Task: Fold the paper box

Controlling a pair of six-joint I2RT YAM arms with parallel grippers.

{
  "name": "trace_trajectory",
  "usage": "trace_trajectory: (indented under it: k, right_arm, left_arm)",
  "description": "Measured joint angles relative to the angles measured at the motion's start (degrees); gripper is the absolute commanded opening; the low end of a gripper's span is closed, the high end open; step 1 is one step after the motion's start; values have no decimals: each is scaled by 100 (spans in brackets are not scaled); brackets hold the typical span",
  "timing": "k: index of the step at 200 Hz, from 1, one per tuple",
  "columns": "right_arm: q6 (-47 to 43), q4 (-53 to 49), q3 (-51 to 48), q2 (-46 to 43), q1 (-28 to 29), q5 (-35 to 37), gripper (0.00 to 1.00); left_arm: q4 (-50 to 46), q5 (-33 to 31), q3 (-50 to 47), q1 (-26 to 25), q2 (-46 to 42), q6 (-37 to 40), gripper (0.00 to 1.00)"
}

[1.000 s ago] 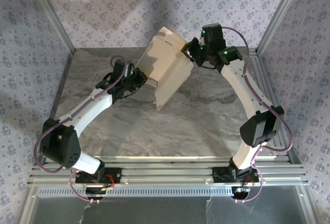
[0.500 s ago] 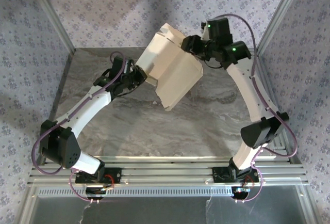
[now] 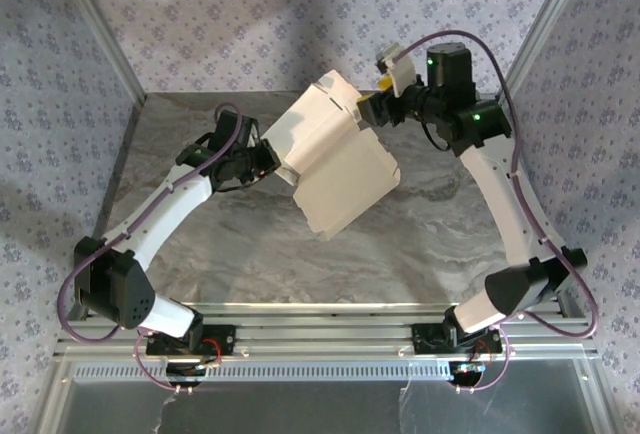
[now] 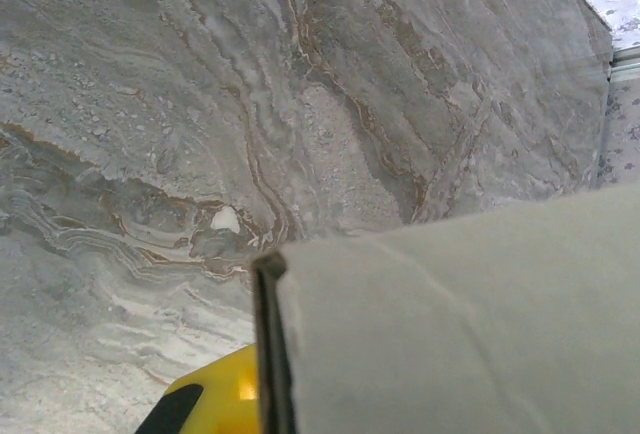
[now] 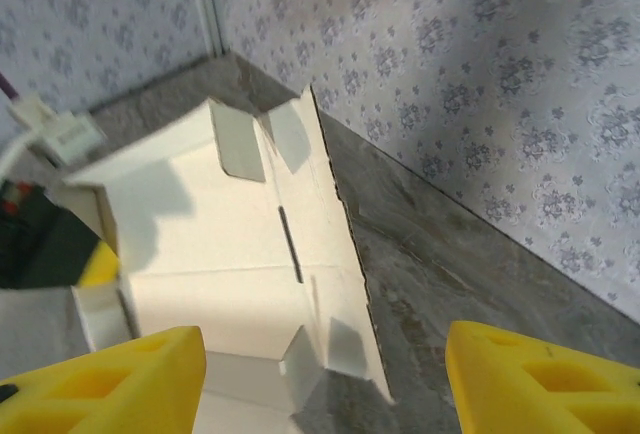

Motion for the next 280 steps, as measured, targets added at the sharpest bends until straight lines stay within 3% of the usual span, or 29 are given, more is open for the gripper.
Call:
trace_trajectory:
  k: [64,104,145,173,185,214,280]
  right_arm:
    - [-938,116,284,828,131,262,61]
    - [-1110,114,603,1198,321,645,31]
    - [-1196,125,656,1217,452,1078,25]
    - [-1246,138,658,1217,531,1320,2]
    - [-1266,149,658,1217,623,1499,0]
    - [-1408,326,605,1211,981,2332,0]
    - [-2339,2315,-881,927,2079,5088,0]
  left_arm:
    - [-286,2,122,-4,-90,273,0]
    - [-334,0,225,-4,-92,339,0]
    - [-372,0,262,-4,-98,356,0]
    - [-389,7,273,-4,-98,358,0]
    - [-411,2,289,-17,-98,356,0]
    - [-442,-2,295,-15,-98,350,0]
    - [-533,0,341,-20,-98,308,0]
